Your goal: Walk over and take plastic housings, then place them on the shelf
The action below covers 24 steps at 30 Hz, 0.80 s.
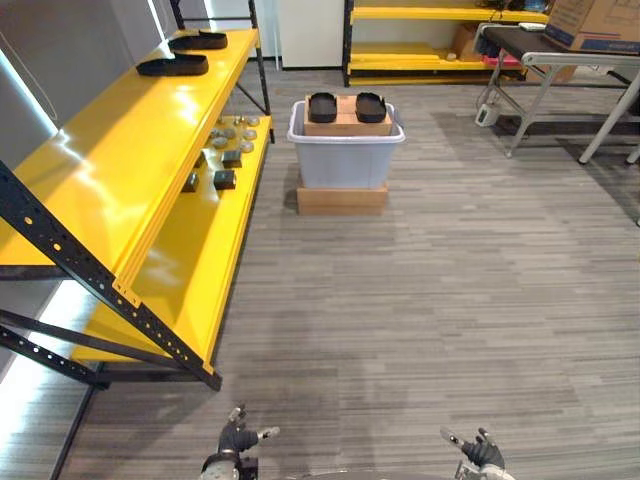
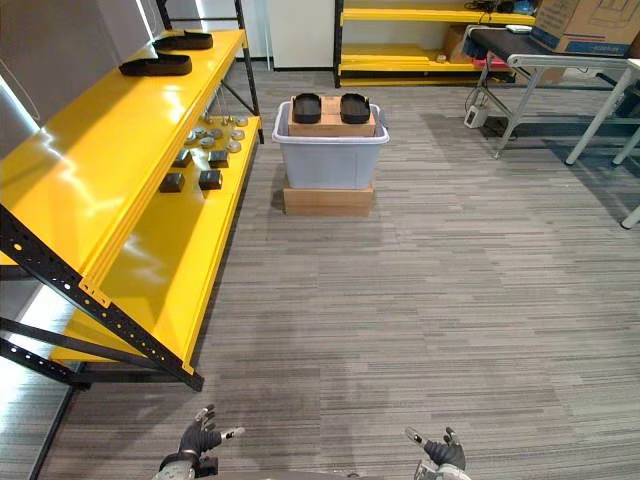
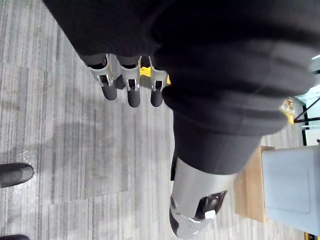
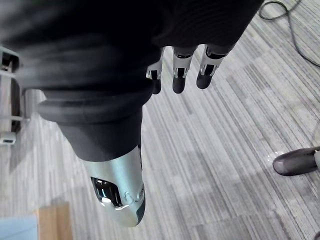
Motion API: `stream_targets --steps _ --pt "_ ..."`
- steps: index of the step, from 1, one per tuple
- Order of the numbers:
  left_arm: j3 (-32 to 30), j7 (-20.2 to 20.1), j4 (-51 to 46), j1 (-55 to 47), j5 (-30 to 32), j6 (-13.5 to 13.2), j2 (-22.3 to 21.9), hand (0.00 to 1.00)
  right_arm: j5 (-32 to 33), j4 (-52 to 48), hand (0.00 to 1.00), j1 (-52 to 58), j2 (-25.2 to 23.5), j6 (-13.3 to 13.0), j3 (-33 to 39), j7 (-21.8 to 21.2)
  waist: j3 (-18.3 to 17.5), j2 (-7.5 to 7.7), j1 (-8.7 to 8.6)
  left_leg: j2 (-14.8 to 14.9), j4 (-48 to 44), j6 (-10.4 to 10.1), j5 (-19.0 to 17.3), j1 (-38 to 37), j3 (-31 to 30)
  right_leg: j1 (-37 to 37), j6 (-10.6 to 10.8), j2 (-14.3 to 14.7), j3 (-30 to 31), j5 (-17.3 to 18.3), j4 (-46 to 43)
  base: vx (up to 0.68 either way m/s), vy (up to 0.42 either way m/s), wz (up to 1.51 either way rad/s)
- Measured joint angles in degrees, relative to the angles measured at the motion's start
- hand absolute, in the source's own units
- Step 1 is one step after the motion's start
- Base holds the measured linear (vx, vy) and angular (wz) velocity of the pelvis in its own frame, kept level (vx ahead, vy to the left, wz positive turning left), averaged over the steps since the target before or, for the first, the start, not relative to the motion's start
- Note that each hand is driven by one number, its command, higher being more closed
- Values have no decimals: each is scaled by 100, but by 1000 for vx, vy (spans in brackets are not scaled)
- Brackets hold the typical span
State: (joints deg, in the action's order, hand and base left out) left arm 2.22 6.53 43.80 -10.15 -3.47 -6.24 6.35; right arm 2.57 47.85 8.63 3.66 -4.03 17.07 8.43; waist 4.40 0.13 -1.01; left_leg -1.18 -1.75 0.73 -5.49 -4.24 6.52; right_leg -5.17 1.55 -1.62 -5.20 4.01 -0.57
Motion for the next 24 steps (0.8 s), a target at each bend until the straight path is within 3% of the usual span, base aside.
stream_targets --steps 8,17,22,24 --pt "-5 -14 -282 -22 194 -114 9 0 -545 -258 0 -88 74 -10 -24 -109 114 -21 -118 7 134 -78 -30 -195 -13 -160 87 3 -135 56 25 35 -13 3" --pt "-70 12 -487 -64 174 -130 10 0 -362 -260 0 -103 127 -7 -168 -98 127 -4 -125 9 102 -137 -125 -151 117 -91 123 -9 -112 98 3 -5 -9 -5" --pt "-193 19 -948 -233 117 -150 -8 0 -131 -396 0 -201 126 -2 -75 -70 193 -49 -130 27 -443 56 -497 224 271 185 125 -45 -72 261 -218 3 6 -16" --pt "-302 124 -1208 -233 -60 -156 -14 0 -76 -425 0 -259 129 -1 58 -21 214 -97 -120 46 -866 123 -856 464 332 473 221 -105 -12 609 -786 41 68 -18"
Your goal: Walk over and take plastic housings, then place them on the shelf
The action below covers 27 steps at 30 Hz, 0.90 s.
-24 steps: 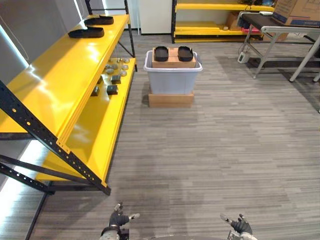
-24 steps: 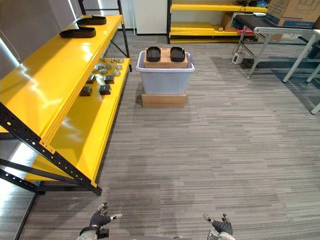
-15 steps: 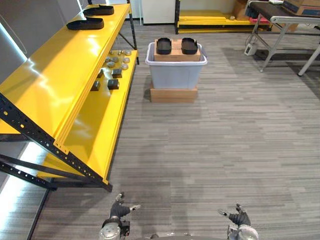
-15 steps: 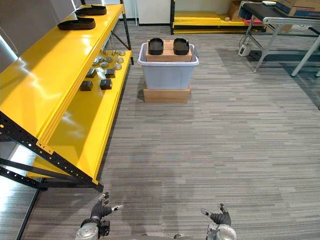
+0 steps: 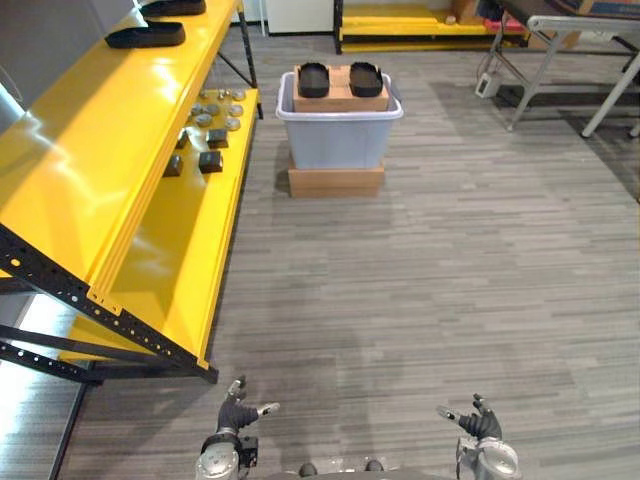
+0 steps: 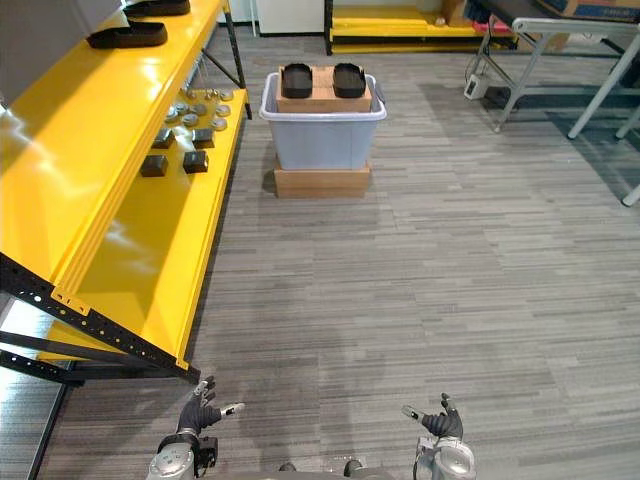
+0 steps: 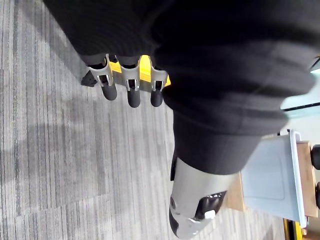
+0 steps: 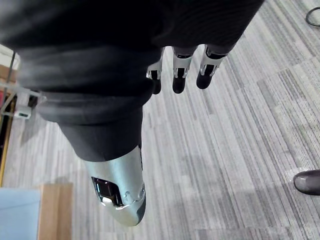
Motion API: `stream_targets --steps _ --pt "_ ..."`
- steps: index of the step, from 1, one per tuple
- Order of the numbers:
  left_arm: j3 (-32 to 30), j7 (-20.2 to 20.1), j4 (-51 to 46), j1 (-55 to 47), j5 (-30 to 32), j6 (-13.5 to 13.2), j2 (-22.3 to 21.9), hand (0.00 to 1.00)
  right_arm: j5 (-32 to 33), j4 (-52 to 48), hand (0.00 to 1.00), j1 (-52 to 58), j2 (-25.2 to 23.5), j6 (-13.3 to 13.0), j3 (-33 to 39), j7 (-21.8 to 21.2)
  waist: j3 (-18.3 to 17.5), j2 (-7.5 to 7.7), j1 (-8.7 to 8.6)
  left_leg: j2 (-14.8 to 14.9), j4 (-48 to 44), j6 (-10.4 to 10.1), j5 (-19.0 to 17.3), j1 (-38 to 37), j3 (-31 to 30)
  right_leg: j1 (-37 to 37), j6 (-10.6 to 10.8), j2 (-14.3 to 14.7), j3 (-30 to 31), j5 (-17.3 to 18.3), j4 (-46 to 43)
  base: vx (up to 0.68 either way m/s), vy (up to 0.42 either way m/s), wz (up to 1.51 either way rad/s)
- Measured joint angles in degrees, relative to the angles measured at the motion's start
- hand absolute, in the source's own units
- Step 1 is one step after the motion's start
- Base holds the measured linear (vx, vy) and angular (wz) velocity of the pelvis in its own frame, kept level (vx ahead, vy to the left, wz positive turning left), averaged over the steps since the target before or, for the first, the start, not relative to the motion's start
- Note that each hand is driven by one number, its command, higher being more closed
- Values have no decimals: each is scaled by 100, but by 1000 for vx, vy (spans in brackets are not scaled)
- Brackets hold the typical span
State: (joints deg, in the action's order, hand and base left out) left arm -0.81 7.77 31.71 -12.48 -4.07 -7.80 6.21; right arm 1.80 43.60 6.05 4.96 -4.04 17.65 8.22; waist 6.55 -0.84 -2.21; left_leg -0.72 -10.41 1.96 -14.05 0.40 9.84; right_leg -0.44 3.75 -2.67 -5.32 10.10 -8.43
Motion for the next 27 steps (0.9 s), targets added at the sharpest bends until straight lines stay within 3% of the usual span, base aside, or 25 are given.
stream_targets --steps 3,5,6,9,10,12,14,15,16,17,19,20,21,22,23,25,27 --pt "-1 75 -207 6 -67 -25 -5 0 46 -2 0 -55 8 6 50 74 15 -18 3 -34 -285 100 -325 64 87 488 210 -162 -110 394 -1066 109 96 -19" --pt "31 119 -238 42 -182 -28 1 0 86 -32 0 -89 -14 18 34 101 137 -32 -34 -104 -294 195 -470 -175 25 1177 249 -432 -403 446 -2822 266 118 4" --pt "75 143 -284 93 -210 -28 51 0 102 -49 0 -61 -17 38 18 147 236 28 -32 -146 -325 307 -575 -450 -41 1518 147 -595 -620 652 -3644 331 81 19" --pt "120 244 -286 179 -218 -28 128 0 108 -325 0 -71 8 43 -46 169 286 -9 -52 -96 -129 246 -685 -819 -212 2020 20 -663 -1017 893 -3591 412 38 26" --pt "119 258 -287 288 -251 -30 126 0 105 -496 0 -138 36 26 -67 168 364 -120 -71 56 22 177 -722 -1013 -263 2308 -8 -553 -1188 877 -3302 500 -29 32" --pt "115 280 -284 455 -259 -32 109 0 103 -635 0 -234 164 11 -183 168 533 -316 -128 376 66 -42 -825 -1291 -323 2742 -149 -231 -1332 437 -2451 577 -53 35" --pt "58 379 -291 512 -253 -48 197 0 87 -717 0 -318 284 7 -440 164 549 -214 -172 454 39 -368 -885 -1611 -345 2996 -309 75 -1093 -747 -1036 723 -117 37" --pt "10 391 -237 504 -250 -46 148 0 83 -750 0 -290 362 9 -484 164 564 -217 -261 563 -178 -592 -1010 -1866 -421 3062 -821 149 -906 -1645 -1283 725 -139 28" --pt "12 392 -235 535 -252 -36 106 0 83 -741 0 -286 396 21 -480 163 582 -318 -264 648 -265 -611 -999 -1866 -435 3104 -848 192 -973 -1544 -1491 737 -146 36" --pt "34 376 -256 651 -251 -45 82 0 82 -796 0 -392 397 30 -479 161 641 -375 -305 758 -654 -1100 -638 -1685 -429 3206 -917 118 -1031 -1101 -1973 561 -135 26" --pt "19 374 -237 710 -258 -45 -25 0 83 -872 0 -401 417 31 -523 145 665 -387 -339 737 -1759 -897 522 -1217 -404 2892 -906 -11 -1085 -600 -2119 861 -233 34" --pt "-3 365 -230 661 -265 -51 -109 0 84 -870 0 -383 465 27 -664 139 753 -364 -286 937 -2912 -864 1691 -855 -329 2247 -871 20 -1076 -379 -1768 858 -233 20" --pt "0 345 -234 622 -270 -103 -121 0 87 -866 0 -402 455 14 -760 142 815 -421 -279 1304 -4298 -664 1449 -368 -120 1596 -906 165 -1068 -300 -1395 692 -183 13" --pt "-2 344 -214 618 -271 -123 -120 0 87 -868 0 -412 427 -13 -788 145 854 -396 -263 1487 -4920 -435 1188 -101 26 1256 -901 221 -1056 -261 -1191 650 -159 0" --pt "-1 345 -184 609 -283 -130 -134 0 98 -849 0 -416 410 -74 -841 150 909 -308 -136 1686 -5683 -179 804 373 229 631 -882 289 -1010 -225 -740 602 -123 -7" --pt "-1 344 -195 577 -310 -143 -145 0 113 -849 0 -419 407 -90 -818 160 962 -212 -15 1626 -5607 -124 449 1057 389 -121 -878 269 -948 -225 -103 558 -69 -7" --pt "3 345 -214 476 -311 -139 -146 0 222 -841 0 -463 412 -95 -755 161 1002 -156 22 1198 -4226 -200 128 1905 392 -706 -653 192 -903 -82 343 534 25 -6"
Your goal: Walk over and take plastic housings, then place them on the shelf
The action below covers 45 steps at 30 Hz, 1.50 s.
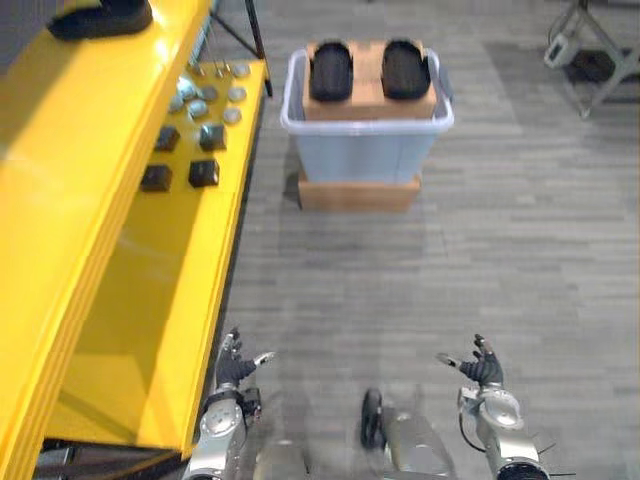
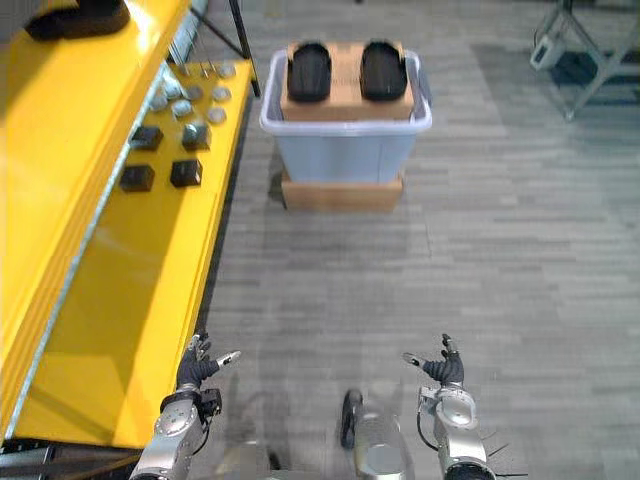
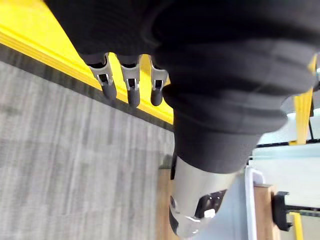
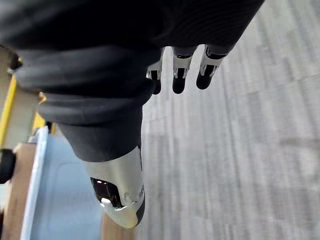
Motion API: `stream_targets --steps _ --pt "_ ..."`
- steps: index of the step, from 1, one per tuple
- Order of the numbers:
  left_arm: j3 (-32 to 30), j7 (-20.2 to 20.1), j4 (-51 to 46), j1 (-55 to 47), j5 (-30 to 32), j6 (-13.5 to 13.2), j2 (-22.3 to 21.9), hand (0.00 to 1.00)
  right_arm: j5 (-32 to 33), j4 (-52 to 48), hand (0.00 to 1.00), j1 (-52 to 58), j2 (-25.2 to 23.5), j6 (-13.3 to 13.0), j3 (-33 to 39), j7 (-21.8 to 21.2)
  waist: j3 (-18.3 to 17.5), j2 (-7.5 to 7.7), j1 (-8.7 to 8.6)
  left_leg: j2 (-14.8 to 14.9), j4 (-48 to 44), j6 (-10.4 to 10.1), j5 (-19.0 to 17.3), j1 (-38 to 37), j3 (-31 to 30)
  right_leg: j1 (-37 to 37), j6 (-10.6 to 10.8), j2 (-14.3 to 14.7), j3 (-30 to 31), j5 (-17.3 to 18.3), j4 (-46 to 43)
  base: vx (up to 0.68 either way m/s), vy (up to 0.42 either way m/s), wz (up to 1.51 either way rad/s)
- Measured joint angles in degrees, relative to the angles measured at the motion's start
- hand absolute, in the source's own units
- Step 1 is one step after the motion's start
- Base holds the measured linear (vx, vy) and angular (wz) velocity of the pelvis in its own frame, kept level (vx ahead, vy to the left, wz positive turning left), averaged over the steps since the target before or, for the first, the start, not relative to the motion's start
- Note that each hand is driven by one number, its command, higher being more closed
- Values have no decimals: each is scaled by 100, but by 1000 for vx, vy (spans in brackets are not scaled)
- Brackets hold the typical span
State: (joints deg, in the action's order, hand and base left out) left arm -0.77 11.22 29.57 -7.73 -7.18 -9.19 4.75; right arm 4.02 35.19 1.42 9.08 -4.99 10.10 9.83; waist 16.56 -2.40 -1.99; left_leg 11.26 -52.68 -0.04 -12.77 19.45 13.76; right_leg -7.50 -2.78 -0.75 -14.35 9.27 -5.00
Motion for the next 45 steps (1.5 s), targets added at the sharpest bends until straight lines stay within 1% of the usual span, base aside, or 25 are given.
stream_targets --steps 3,4,5,6,9,10,11,12,14,16,19,21,22,23,24,25,27,28,30,31,33,34,36,39,45 --pt "29 2 -1 -90 9 21 -74 0 41 74 0 41 22 -20 119 9 -3 9 93 -707 2682 -294 325 255 -529 -419 257 -149 122 309 131 527 116 -27" --pt "11 8 -25 -152 15 26 -123 0 61 246 0 98 5 -19 245 16 -40 -66 154 -836 3698 -273 999 201 -903 -616 363 -79 272 507 191 597 187 -62" --pt "14 9 -21 -198 17 59 -138 0 65 421 0 106 -85 7 248 27 -101 49 263 -959 3540 176 1497 124 -943 -782 447 -171 488 634 188 720 224 -47" --pt "-3 7 -36 -129 15 68 -94 0 67 418 0 179 -167 20 244 19 -203 221 232 -1083 3218 223 1183 266 -909 -659 443 -339 551 637 -28 622 179 -21" --pt "24 2 -31 -89 16 128 -187 0 61 521 0 247 -201 27 316 10 -246 302 250 -1125 2574 410 485 186 -707 -345 568 -567 910 704 -1307 573 183 -12" --pt "33 0 -23 -139 15 136 -194 0 61 649 0 217 -203 30 328 3 -251 362 272 -1179 2503 478 223 -52 -592 -101 750 -723 1038 643 -2199 582 182 -39" --pt "41 0 -13 -188 15 150 -171 0 61 759 0 181 -212 43 329 0 -252 384 230 -1255 2467 538 -80 -418 -543 316 1267 -935 1082 257 -3535 688 191 -26" --pt "56 4 38 -176 14 156 -113 0 58 875 0 169 -232 50 328 -3 -251 384 137 -1320 2508 583 -300 -811 -555 747 1296 -1087 967 251 -4736 569 135 -6" --pt "67 13 51 -205 14 161 -99 0 55 909 0 181 -279 108 296 -9 -255 368 72 -1333 2897 596 -422 -1540 -567 1229 809 -1288 506 541 -5482 671 77 -2" --pt "69 16 51 -212 5 157 -37 0 55 904 0 225 -302 104 282 -9 -311 302 33 -1250 3409 590 -421 -2139 -574 1811 532 -1360 -113 842 -5243 490 8 -7" --pt "77 12 233 -5 -1 153 -5 0 55 907 0 150 -242 103 282 -10 -243 90 -46 -901 3667 414 -466 -2744 -591 2436 481 -1027 -650 820 -3213 596 -85 11" --pt "60 13 266 19 13 146 21 0 39 903 0 320 -240 110 284 -8 -273 161 -56 -701 3619 -183 -718 -3150 -626 2604 410 -650 -351 -366 -1322 540 -157 34" --pt "61 13 299 13 14 146 35 0 38 907 0 378 -230 121 285 -8 -288 181 -69 -656 3610 -328 -805 -3240 -672 2573 358 -606 -222 -903 -1184 604 -241 44" --pt "68 17 501 32 14 155 -37 0 35 928 0 449 -140 144 306 -9 -347 38 -93 -485 3592 -435 -860 -3387 -807 2525 82 -467 -207 -1311 -1406 604 -238 31" --pt "106 -3 524 21 16 157 -46 0 33 918 0 368 -146 144 347 -10 -400 34 -80 -397 3500 -755 -625 -3346 -847 2646 32 -493 -144 -898 -1829 600 -240 27" --pt "134 -3 539 35 16 157 -73 0 33 919 0 338 -130 146 372 -10 -400 35 -92 -432 3395 -799 -488 -3342 -920 2662 6 -552 -173 -719 -2041 539 -218 30" --pt "125 -2 575 31 35 149 -168 0 36 910 0 327 -91 145 367 -20 -406 14 -135 -356 2338 -721 40 -2980 -1079 2336 14 -568 -335 -319 -2118 493 -247 39" --pt "119 0 616 4 52 150 -180 0 43 911 0 330 -86 146 297 -20 -381 7 -129 -172 1202 -775 570 -2494 -1210 1864 -16 -447 -452 -288 -1698 464 -231 28" --pt "108 3 705 -12 52 151 -175 0 85 972 0 314 -151 106 283 -5 -382 11 22 133 -140 -598 81 -1825 -1063 987 -107 -135 -479 -371 -953 468 -192 -7" --pt "116 0 697 -28 52 151 -197 0 116 1052 0 270 -167 66 313 -1 -363 115 54 98 74 -533 -143 -1607 -921 654 -107 -123 -444 -374 -730 389 -137 -24" --pt "118 -1 672 -31 53 150 -254 0 116 1080 0 250 -166 43 373 5 -366 105 96 -39 1033 -606 -354 -1432 -843 451 -104 -126 -368 -375 -563 301 -49 -30" --pt "118 1 666 -16 54 151 -286 0 113 1096 0 252 -134 37 493 6 -381 -2 102 -112 2290 -627 -240 -1335 -829 354 -70 -57 -281 -376 -462 316 51 -42" --pt "118 0 658 -19 53 146 -311 0 114 1157 0 300 -130 50 633 7 -379 -186 64 -120 3163 -399 410 -1246 -868 238 117 110 -201 -318 -360 261 81 -28" --pt "120 -2 663 22 55 148 -207 0 115 1190 0 530 -251 106 730 7 -459 34 -40 -444 3881 -312 633 -1641 -753 213 295 -223 -95 -280 -233 210 112 -2" --pt "105 4 695 -41 54 149 61 0 245 1320 0 620 -380 120 835 8 -520 123 -20 -604 4664 -252 855 -2072 -480 260 395 -351 196 -328 -216 112 41 -13"
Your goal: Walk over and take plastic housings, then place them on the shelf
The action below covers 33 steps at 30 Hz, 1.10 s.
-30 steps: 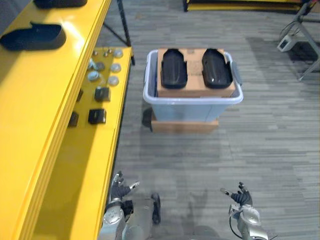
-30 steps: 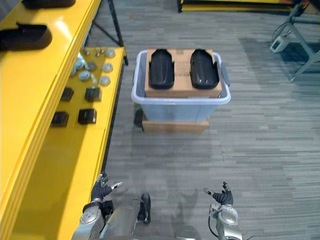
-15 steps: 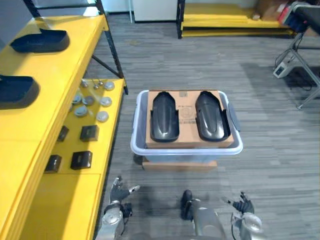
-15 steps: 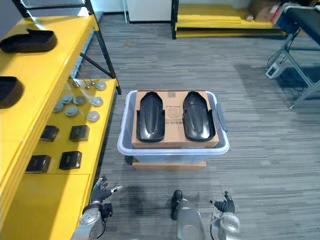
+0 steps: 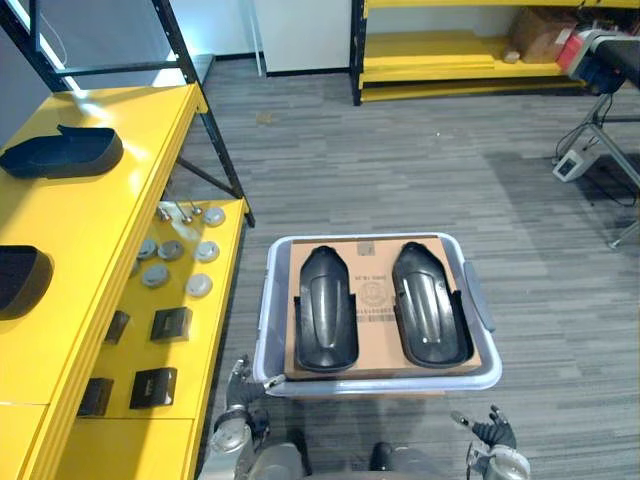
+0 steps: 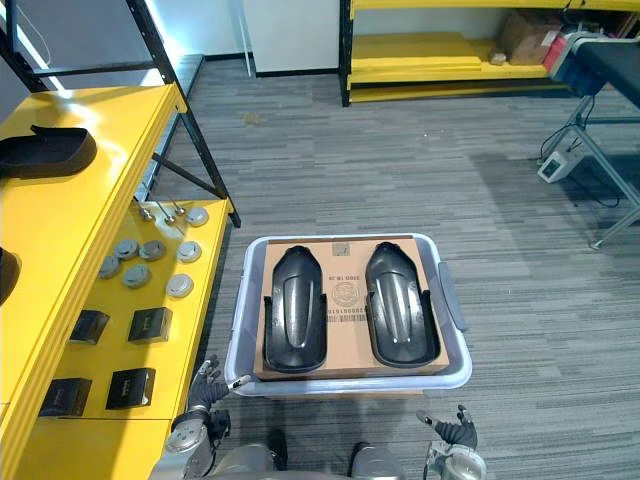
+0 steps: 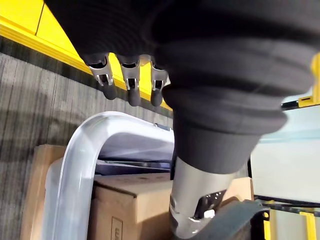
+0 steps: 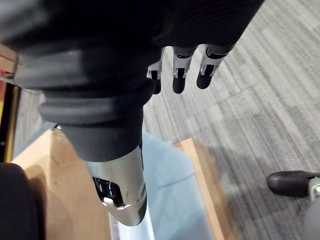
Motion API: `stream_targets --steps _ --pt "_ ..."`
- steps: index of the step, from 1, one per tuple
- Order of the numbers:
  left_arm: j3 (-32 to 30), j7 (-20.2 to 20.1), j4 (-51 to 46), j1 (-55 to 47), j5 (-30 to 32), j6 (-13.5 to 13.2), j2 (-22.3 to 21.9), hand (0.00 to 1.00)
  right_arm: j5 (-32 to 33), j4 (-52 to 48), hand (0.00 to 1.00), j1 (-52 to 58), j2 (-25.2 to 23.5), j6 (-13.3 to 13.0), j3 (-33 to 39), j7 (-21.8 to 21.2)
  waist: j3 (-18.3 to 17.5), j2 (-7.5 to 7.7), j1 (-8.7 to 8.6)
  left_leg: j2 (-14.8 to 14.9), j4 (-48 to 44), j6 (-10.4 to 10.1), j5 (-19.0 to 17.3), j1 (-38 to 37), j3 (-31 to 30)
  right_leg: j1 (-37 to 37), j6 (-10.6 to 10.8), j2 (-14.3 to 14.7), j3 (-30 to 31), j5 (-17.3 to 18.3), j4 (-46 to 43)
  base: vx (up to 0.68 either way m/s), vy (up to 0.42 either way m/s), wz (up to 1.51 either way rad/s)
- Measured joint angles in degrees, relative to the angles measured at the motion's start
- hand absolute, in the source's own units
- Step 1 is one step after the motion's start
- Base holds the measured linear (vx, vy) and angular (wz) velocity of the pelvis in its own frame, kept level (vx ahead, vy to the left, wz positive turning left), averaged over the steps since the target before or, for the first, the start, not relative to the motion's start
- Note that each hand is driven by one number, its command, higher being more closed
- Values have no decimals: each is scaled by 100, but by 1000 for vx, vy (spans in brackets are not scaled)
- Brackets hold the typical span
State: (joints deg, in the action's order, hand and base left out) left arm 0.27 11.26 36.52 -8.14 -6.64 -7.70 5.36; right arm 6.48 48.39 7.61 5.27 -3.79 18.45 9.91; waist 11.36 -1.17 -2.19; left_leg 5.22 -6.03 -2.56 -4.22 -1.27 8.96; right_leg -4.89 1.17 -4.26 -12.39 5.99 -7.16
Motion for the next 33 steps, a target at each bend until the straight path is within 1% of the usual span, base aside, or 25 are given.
stream_targets --steps 2,6,7,8,11,12,15,18,19,22,24,25,26,27,28,29,33 --pt "-8 0 1 -90 1 0 69 0 50 -6 0 -23 -55 -8 115 0 -25 38 0 9 166 -16 51 -127 115 0 40 13 101 -25 14 39 8 -29" --pt "-44 -4 1 -195 2 0 47 0 216 -84 0 -28 -38 -7 410 29 -55 86 -15 1 419 -7 126 -332 382 24 102 20 354 -66 49 -9 19 -34" --pt "-46 -4 2 -205 2 0 48 0 254 -270 0 44 -41 -2 485 71 -71 105 -19 -11 455 -2 131 -370 452 40 105 16 445 -68 52 -48 37 -39" --pt "-51 -5 0 -205 2 0 48 0 268 -524 0 125 -41 -2 602 125 -104 123 -16 -31 554 11 177 -409 556 95 114 11 537 -74 54 -71 36 -38" --pt "-93 -7 -1 -210 6 0 57 0 389 -1361 0 258 -28 -2 991 249 -155 185 -54 -115 809 42 342 -482 615 143 146 -23 643 -97 139 -71 22 -19" --pt "-92 -8 -2 -210 7 0 53 0 423 -1574 0 305 -21 -4 1070 262 -161 190 -59 -129 854 43 372 -496 615 148 146 -32 646 -97 148 -89 12 -6" --pt "-94 -10 -36 -260 21 0 50 0 428 -2693 0 404 97 -32 1346 463 -213 193 -111 -194 1151 91 561 -535 609 252 186 -51 642 -123 142 -102 11 0" --pt "-90 -11 -68 -451 62 -2 45 0 396 -3432 0 374 264 -82 1364 612 -316 190 -181 -240 1184 106 569 -499 609 327 217 -92 641 -129 159 -90 25 0" --pt "-91 -10 -68 -477 62 -2 47 0 370 -3549 0 363 267 -110 1361 634 -324 189 -180 -246 1185 105 568 -496 610 325 226 -96 640 -135 173 -36 24 1" --pt "-67 -9 -68 -547 63 -3 49 0 218 -3839 0 228 280 -210 1148 659 -339 192 -167 -260 1184 105 570 -405 594 353 279 -101 634 -187 281 -21 11 2" --pt "38 -22 -67 -590 65 -4 47 0 16 -3862 0 19 408 -230 673 613 -361 145 -155 -285 1163 132 588 -280 577 437 277 -104 614 -272 336 0 0 0" --pt "64 -34 -67 -590 66 -4 41 0 -62 -3862 0 -22 453 -232 551 606 -365 128 -153 -296 1148 137 592 -245 561 437 279 -103 607 -278 343 49 8 12" --pt "134 -97 -68 -577 67 -5 46 0 -181 -3862 0 -146 532 -232 290 592 -351 85 -144 -321 1144 185 626 -182 515 471 289 -115 593 -301 341 61 19 13" --pt "198 -125 -78 -522 70 -15 44 0 -397 -3860 0 -279 581 -231 89 531 -344 35 -99 -340 1141 212 644 -97 505 539 314 -136 552 -324 342 60 25 12" --pt "214 -125 -107 -501 70 -15 40 0 -478 -3858 0 -347 592 -231 26 482 -323 15 -61 -354 1138 215 646 -64 501 566 317 -150 530 -328 344 33 40 15" --pt "248 -123 -126 -425 71 -30 38 0 -628 -3843 0 -450 622 -231 -75 468 -296 -22 -6 -383 1064 219 645 64 440 627 324 -188 470 -332 342 27 29 24" --pt "261 -121 -293 -390 71 -51 51 0 -1049 -3496 0 -988 689 -182 -305 456 -17 -51 2 -424 794 288 589 318 238 646 338 -263 310 -341 338 -4 25 30"
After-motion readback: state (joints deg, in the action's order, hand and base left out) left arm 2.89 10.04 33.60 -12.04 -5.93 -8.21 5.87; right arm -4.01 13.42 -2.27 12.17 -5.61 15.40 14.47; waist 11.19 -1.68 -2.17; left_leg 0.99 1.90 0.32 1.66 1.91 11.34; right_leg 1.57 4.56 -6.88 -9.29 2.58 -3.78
